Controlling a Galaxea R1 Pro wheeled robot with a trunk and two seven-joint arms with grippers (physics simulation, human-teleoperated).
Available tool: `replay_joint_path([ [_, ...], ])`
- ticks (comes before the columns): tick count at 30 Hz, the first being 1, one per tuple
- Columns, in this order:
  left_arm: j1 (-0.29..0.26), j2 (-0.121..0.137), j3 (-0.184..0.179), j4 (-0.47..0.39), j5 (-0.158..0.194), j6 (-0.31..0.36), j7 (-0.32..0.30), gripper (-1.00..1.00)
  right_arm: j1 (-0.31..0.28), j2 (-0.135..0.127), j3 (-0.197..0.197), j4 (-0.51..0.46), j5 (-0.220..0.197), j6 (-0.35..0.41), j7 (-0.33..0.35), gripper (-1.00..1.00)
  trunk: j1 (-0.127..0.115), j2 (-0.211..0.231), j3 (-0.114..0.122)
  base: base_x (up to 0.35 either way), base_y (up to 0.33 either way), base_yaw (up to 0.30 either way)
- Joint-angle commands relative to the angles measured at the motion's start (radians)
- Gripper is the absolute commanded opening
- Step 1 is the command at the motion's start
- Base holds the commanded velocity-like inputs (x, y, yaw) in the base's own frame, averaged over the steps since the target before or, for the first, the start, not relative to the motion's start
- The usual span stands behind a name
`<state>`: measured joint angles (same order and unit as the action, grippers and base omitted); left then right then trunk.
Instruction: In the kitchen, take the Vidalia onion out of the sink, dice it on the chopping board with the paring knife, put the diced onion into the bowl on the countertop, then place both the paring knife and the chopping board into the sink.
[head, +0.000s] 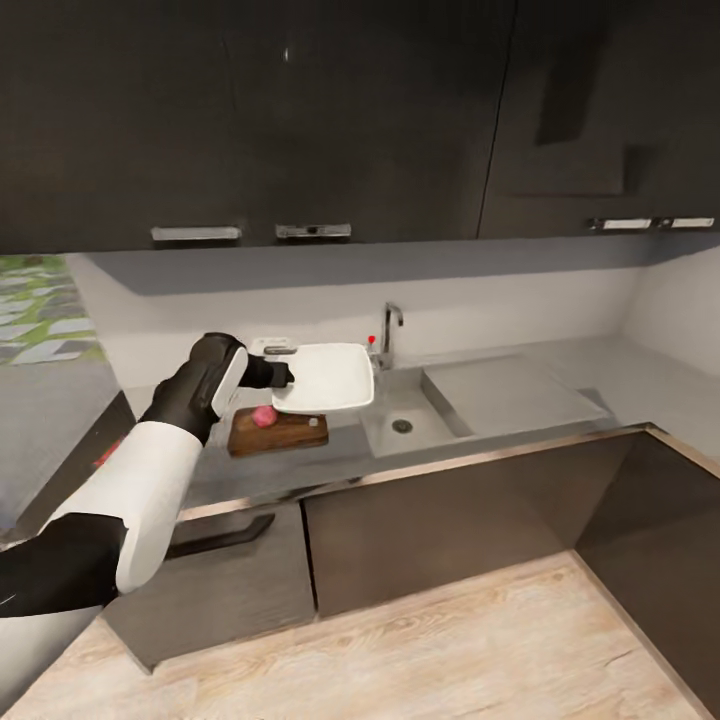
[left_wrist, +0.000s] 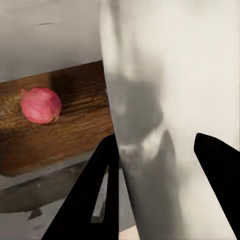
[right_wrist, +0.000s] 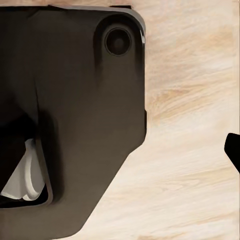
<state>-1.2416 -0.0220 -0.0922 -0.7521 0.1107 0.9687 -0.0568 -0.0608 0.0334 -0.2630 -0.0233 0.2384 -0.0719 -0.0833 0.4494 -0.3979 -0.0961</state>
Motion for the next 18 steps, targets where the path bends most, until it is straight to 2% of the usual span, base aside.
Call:
replay_joint_path([
  [1,-0.001,0.000,-0.002,-0.002,0.009,0.004,0.003,-1.00,-0.001,0.000,-0.008,0.000,0.010,-0.003,-0.004,1.00,0.001,-0.002,-0.001,0.000,0.306,0.243],
  [18,-0.001,0.001,-0.001,-0.005,0.009,0.005,0.003,-1.00,-0.001,-0.001,-0.008,0.000,0.010,-0.004,-0.003,1.00,0.001,-0.002,0.016,0.000,0.305,0.243],
])
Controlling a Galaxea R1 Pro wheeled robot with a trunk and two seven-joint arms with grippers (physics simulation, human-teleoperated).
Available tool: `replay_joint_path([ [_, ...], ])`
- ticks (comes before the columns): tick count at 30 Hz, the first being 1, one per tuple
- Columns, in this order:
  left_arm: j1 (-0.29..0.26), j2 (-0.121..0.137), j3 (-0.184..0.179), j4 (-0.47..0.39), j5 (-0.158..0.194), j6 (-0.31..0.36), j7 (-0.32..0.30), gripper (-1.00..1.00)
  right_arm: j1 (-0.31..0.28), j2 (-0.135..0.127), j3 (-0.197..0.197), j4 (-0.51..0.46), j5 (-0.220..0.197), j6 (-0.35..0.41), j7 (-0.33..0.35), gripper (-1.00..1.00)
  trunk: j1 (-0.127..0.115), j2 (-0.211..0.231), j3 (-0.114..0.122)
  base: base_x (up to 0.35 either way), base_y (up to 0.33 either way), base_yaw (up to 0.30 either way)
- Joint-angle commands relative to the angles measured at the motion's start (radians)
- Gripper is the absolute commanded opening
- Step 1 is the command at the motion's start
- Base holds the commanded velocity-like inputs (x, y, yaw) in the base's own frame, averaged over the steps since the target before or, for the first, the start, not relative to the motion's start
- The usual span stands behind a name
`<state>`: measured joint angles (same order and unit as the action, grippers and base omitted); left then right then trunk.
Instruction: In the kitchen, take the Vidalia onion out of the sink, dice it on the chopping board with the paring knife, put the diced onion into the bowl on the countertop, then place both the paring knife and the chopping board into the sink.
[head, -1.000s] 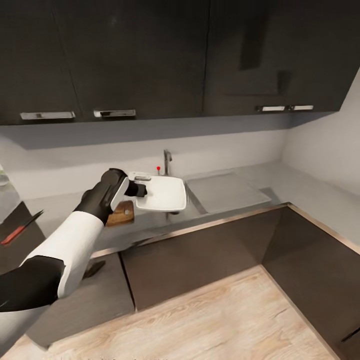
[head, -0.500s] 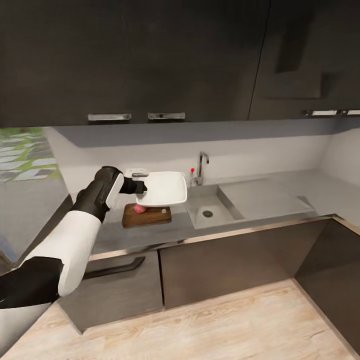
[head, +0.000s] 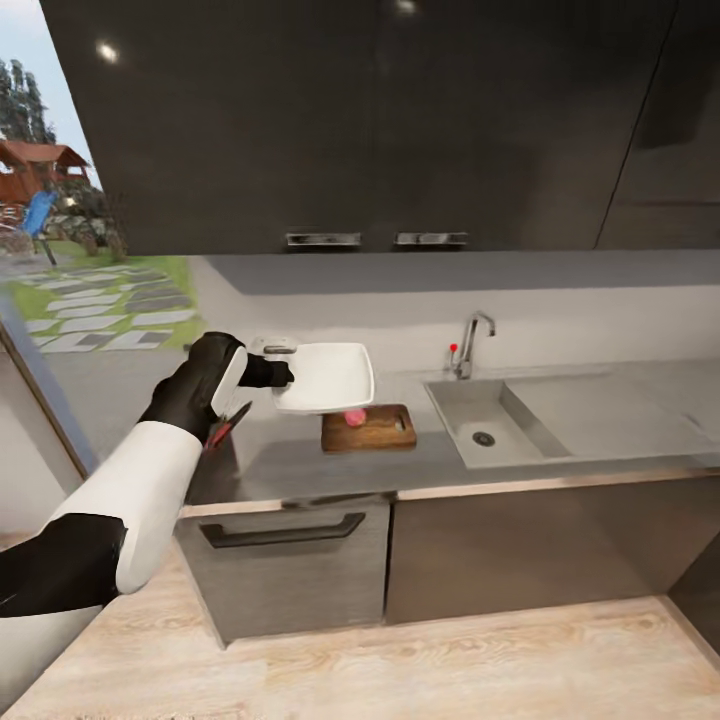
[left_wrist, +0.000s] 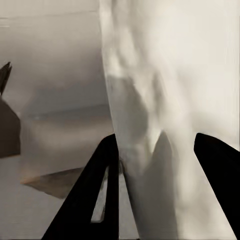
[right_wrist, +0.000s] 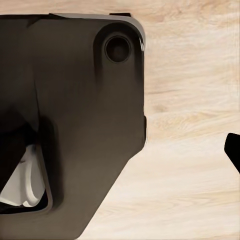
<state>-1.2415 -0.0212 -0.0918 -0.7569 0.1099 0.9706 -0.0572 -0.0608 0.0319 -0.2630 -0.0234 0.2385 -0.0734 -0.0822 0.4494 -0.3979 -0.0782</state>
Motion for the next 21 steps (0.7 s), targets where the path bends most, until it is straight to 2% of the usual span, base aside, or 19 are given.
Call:
replay_joint_path([
  [1,-0.001,0.001,-0.002,0.000,0.010,0.003,0.004,-1.00,-0.001,0.000,-0.008,0.000,0.010,-0.003,-0.004,1.00,0.001,-0.002,-0.001,0.000,0.305,0.243],
  [4,-0.001,0.006,-0.002,0.002,0.010,0.003,0.004,-1.00,-0.001,0.000,-0.008,0.000,0.010,-0.003,-0.004,1.00,0.001,-0.002,0.002,0.000,0.305,0.243],
  [10,-0.001,0.032,-0.002,0.007,0.010,0.004,0.003,-1.00,-0.001,0.001,-0.008,0.000,0.010,-0.003,-0.004,1.00,0.001,-0.002,0.008,0.000,0.305,0.243],
  [16,-0.001,0.036,-0.003,0.010,0.010,0.003,0.003,-1.00,-0.001,0.002,-0.008,0.000,0.010,-0.003,-0.005,1.00,0.001,-0.002,0.014,0.000,0.305,0.243],
  [21,-0.001,0.061,-0.003,0.017,0.011,0.003,0.002,-1.00,-0.001,0.002,-0.008,-0.001,0.010,-0.003,-0.005,1.00,0.001,-0.002,0.019,0.000,0.305,0.243],
])
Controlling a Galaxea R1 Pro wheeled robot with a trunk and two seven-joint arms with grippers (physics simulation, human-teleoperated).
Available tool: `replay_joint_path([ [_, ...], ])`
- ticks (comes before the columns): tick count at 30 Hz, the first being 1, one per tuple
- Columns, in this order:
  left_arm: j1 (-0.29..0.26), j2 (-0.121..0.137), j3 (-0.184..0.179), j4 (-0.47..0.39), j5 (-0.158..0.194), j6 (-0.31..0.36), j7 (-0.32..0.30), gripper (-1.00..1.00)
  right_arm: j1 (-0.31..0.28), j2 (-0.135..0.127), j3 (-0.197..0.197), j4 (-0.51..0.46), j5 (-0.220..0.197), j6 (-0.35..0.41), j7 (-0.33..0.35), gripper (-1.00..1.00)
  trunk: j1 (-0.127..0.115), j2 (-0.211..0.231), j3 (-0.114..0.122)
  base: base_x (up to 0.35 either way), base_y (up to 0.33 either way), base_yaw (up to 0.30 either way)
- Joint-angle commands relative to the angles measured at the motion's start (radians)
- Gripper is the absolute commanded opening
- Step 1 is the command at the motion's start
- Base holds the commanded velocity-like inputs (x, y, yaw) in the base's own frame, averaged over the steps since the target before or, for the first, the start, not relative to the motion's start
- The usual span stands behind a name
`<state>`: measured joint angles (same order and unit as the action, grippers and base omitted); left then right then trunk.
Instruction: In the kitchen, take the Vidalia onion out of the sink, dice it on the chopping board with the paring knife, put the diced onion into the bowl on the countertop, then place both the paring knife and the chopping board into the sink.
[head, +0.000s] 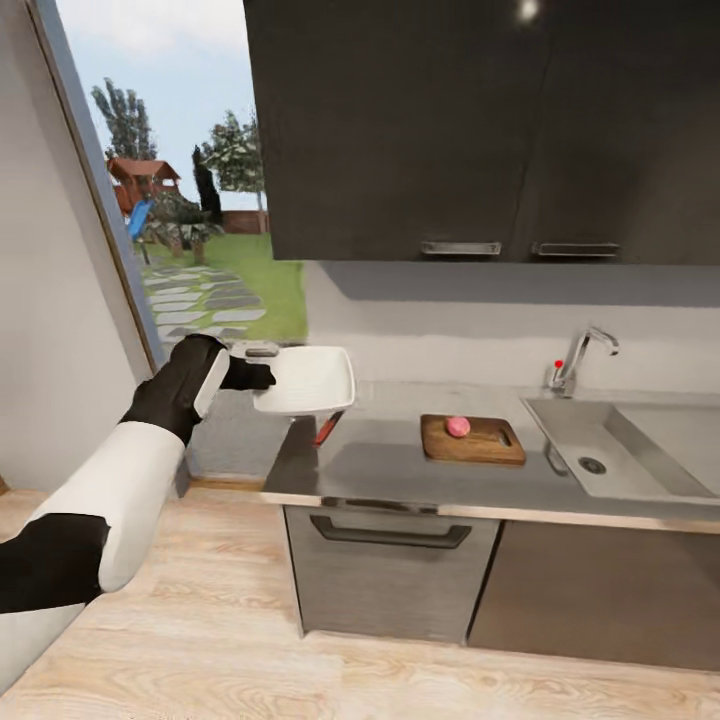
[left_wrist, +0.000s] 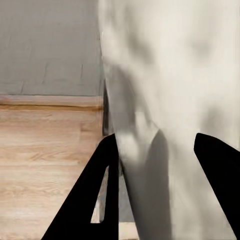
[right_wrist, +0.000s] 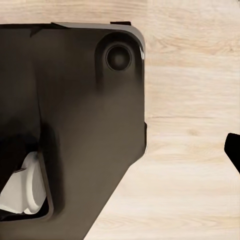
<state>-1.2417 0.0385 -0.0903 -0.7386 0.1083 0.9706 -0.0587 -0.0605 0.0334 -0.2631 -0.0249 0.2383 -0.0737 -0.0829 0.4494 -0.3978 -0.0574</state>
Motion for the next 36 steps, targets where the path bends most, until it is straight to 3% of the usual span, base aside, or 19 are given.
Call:
replay_joint_path([
  [1,-0.001,0.004,-0.005,0.002,0.012,0.003,0.004,-1.00,-0.001,0.000,-0.009,0.001,0.010,-0.003,-0.004,1.00,0.001,-0.002,-0.001,0.000,0.305,0.243],
  [4,-0.001,0.010,-0.005,0.016,0.012,0.002,0.003,-1.00,-0.001,-0.001,-0.011,-0.001,0.010,-0.024,-0.004,1.00,0.001,-0.002,0.002,0.000,0.305,0.243],
  [9,-0.001,0.038,-0.006,0.091,0.009,-0.003,0.001,-1.00,-0.001,-0.008,-0.014,-0.032,0.011,-0.190,-0.005,1.00,0.001,-0.002,0.004,0.000,0.242,0.125],
  [11,-0.001,0.042,-0.006,0.120,0.008,-0.007,0.000,-1.00,-0.001,-0.007,-0.015,-0.059,0.011,-0.217,-0.006,1.00,0.001,-0.002,0.004,-0.005,0.062,0.015],
  [17,-0.001,0.062,-0.006,0.145,0.005,-0.042,-0.001,-1.00,-0.001,-0.007,-0.014,-0.074,0.010,-0.235,-0.007,1.00,0.001,-0.002,0.004,-0.203,0.052,0.002],
  [22,-0.001,0.093,-0.006,0.142,0.005,-0.044,-0.001,-1.00,-0.001,-0.008,-0.015,-0.080,0.011,-0.273,-0.007,1.00,0.001,-0.002,0.004,-0.310,0.111,0.000],
  [26,-0.001,0.112,-0.006,0.144,0.005,-0.044,-0.002,-1.00,-0.001,-0.009,-0.015,-0.156,0.012,-0.284,-0.011,1.00,0.001,-0.002,0.004,-0.315,0.122,0.000],
  [32,-0.001,0.133,-0.006,0.147,0.005,-0.045,-0.003,-1.00,-0.001,-0.008,-0.015,-0.529,0.014,-0.252,-0.019,1.00,0.001,-0.002,0.004,-0.116,0.050,0.000],
  [34,-0.001,0.134,-0.006,0.148,0.005,-0.045,-0.003,-1.00,-0.001,-0.006,-0.014,-0.693,0.015,-0.164,-0.020,1.00,0.001,-0.002,0.004,-0.014,0.006,0.000],
  [36,-0.001,0.134,-0.006,0.149,0.006,-0.045,-0.003,-1.00,-0.001,-0.005,-0.012,-0.877,0.015,-0.012,-0.019,1.00,0.001,-0.002,0.004,-0.006,0.003,0.000],
])
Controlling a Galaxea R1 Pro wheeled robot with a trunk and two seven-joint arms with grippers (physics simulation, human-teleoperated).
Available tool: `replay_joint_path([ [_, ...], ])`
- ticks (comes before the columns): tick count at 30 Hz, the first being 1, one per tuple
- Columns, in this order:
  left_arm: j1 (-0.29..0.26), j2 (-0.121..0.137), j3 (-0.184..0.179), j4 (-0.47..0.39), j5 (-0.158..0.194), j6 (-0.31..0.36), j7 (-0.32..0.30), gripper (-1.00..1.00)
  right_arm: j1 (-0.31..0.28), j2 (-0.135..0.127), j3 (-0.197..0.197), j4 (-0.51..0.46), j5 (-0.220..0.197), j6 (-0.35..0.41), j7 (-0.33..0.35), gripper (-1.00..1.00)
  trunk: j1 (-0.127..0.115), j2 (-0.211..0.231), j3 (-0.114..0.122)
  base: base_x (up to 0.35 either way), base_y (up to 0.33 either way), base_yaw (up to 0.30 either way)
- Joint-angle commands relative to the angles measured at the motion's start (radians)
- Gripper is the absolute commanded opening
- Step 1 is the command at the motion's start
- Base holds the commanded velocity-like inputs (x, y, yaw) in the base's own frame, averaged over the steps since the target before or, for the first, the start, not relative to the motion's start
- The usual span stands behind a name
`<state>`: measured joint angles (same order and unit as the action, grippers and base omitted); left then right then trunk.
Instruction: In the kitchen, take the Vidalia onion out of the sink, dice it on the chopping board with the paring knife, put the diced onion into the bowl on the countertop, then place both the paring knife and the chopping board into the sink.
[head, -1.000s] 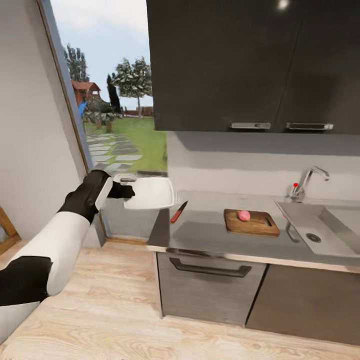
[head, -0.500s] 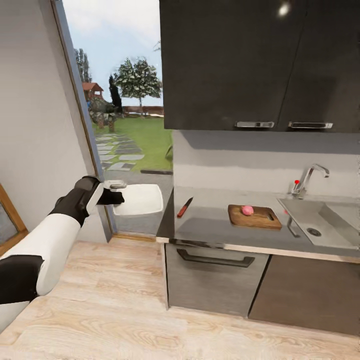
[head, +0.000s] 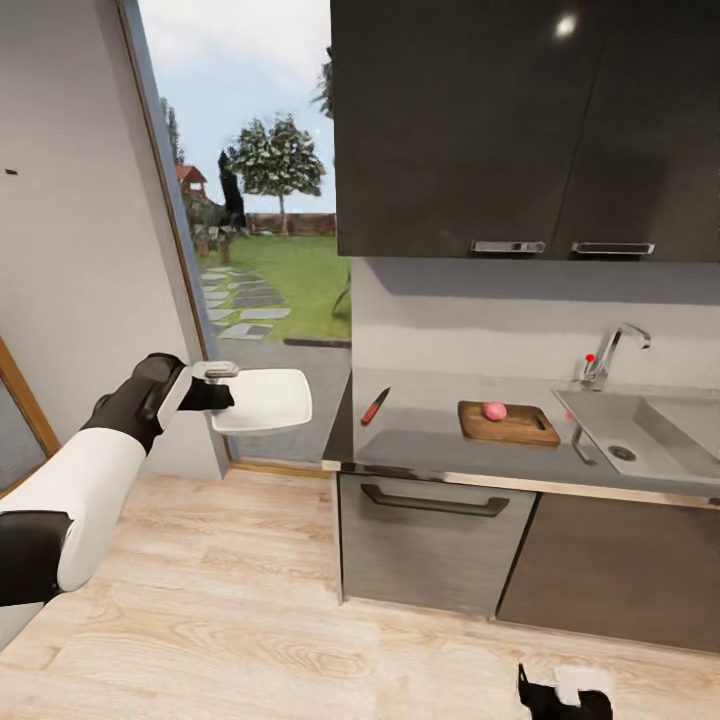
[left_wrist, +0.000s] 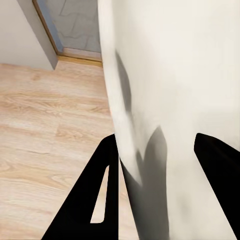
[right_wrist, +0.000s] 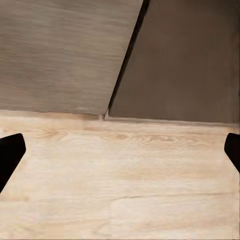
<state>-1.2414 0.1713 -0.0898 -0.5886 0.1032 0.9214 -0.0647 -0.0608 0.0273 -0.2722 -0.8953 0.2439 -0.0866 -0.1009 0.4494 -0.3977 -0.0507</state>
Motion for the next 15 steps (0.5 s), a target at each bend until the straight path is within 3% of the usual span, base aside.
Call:
replay_joint_path([
  [1,-0.001,0.002,-0.007,0.000,0.011,0.004,0.003,-1.00,-0.001,0.001,-0.003,-0.100,0.009,0.084,0.000,1.00,0.001,-0.002,-0.003,-0.003,0.001,0.000],
  [3,-0.001,0.002,-0.007,0.001,0.012,0.004,0.003,-1.00,-0.001,0.001,-0.003,-0.273,0.009,0.234,0.004,1.00,0.001,-0.002,-0.003,-0.002,0.001,0.000],
  [5,-0.001,0.002,-0.008,0.005,0.012,0.004,0.003,-1.00,-0.001,-0.002,-0.004,-0.510,0.009,0.433,0.005,1.00,0.001,-0.002,-0.003,0.000,0.000,0.000],
  [6,-0.001,0.002,-0.008,0.005,0.012,0.004,0.003,-1.00,-0.001,-0.003,-0.004,-0.546,0.009,0.467,0.005,1.00,0.001,-0.002,-0.003,0.000,0.000,0.000],
  [7,-0.001,0.002,-0.008,0.007,0.012,0.004,0.003,-1.00,-0.001,-0.011,-0.008,-0.640,0.009,0.581,0.006,1.00,0.001,-0.002,-0.003,0.000,0.000,0.000],
  [9,-0.001,0.001,-0.008,0.010,0.012,0.004,0.003,-1.00,-0.002,-0.052,-0.011,-0.700,0.008,0.677,0.006,1.00,0.001,-0.002,-0.003,0.000,0.000,0.000],
  [12,-0.001,0.000,-0.008,0.019,0.012,0.003,0.003,-1.00,-0.019,-0.137,-0.012,-0.731,0.005,0.740,0.008,1.00,0.001,-0.002,-0.003,0.000,0.000,0.000],
  [15,-0.001,-0.002,-0.009,0.026,0.012,0.002,0.003,-1.00,-0.097,-0.174,-0.012,-0.739,-0.006,0.792,0.011,1.00,0.001,-0.002,-0.003,0.000,0.000,0.000],
])
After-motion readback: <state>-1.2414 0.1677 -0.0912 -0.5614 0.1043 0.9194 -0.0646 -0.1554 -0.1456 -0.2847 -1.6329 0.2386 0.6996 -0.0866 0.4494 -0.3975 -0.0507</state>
